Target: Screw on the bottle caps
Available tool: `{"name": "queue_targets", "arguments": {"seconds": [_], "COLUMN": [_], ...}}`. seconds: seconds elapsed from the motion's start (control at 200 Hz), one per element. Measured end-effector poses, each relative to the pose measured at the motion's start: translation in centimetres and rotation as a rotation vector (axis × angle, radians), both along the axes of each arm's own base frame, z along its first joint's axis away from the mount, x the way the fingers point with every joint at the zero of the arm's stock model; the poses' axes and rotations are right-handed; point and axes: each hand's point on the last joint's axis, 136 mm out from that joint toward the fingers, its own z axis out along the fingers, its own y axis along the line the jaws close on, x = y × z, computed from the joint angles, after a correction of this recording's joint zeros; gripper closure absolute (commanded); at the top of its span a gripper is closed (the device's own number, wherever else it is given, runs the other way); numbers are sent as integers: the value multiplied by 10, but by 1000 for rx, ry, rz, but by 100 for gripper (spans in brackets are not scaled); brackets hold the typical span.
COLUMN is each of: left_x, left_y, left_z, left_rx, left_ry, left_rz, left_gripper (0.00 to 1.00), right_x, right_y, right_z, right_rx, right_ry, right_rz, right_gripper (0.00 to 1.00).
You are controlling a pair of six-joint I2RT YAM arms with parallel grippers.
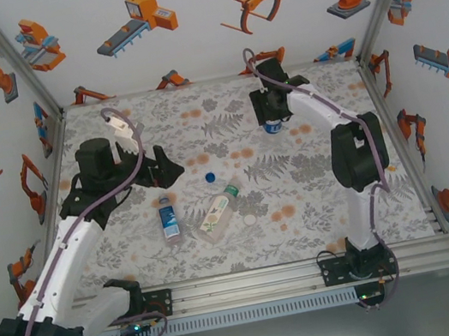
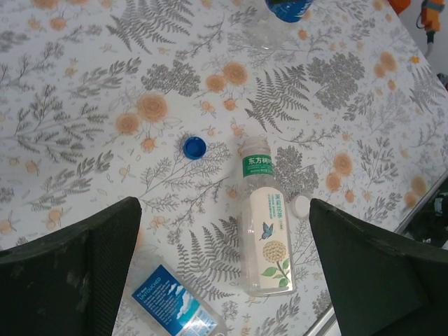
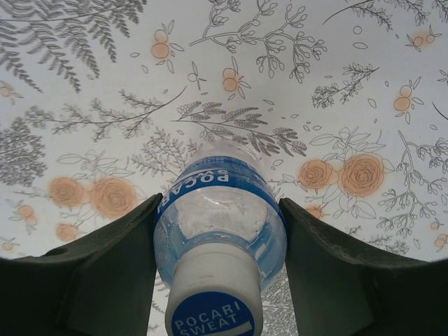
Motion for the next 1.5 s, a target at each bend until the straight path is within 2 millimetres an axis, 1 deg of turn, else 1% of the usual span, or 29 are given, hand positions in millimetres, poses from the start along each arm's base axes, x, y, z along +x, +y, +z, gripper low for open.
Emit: {"name": "queue_targets", "arguments": {"seconds": [0.125,0.245,0.315,0.441,0.491,0.551,0.676,0.741,0.836,0.921,0.966,1.026,1.071,1.131,1.197,1.297,1.402,1.502], "left_x": [6,7,6,9,9,8,2,2,7,7,5,3,1,1,-1,-6,-15,-20], "left_y": [6,4,2,-5,-9,-14,-23,-24,-24,-29,-35,-44,-53,-64,-76,-88,-89,-87], "left_z": [-1,4,3,-11,-16,-23,-34,-39,-46,-54,-60,-68,-75,-83,-94,-111,-127,-138], "left_rx": [-31,-62,-71,-39,-19,10,68,93,125,155,183,220,253,295,346,408,456,489], "left_ry": [21,23,37,105,126,144,158,173,192,208,224,247,266,288,316,359,407,446], "left_rz": [68,73,68,72,74,75,76,87,113,115,106,89,74,57,33,-3,-22,-22], "left_gripper": [3,3,3,0,1,1,3,3,4,5,5,6,7,8,8,6,5,5], "right_x": [6,9,9,2,1,1,0,0,-2,-9,-14,-23,-30,-42,-55,-73,-90,-103], "right_y": [-1,0,-1,-4,-4,-5,-5,-5,-6,-7,-8,-11,-13,-17,-20,-25,-30,-34], "right_z": [2,2,-2,-15,-16,-12,7,22,50,77,94,111,120,127,127,118,105,96], "right_rx": [-3,0,-1,-15,-18,-16,-10,-4,12,30,44,60,70,82,89,100,105,108], "right_ry": [-26,-42,-45,-13,-12,-19,-49,-68,-112,-154,-184,-215,-230,-241,-237,-211,-179,-158], "right_rz": [1,0,1,1,-1,-1,0,0,3,5,7,6,2,-1,-6,-14,-23,-33], "right_gripper": [47,35,29,22,20,18,16,16,16,16,16,16,16,16,16,16,16,16]}}
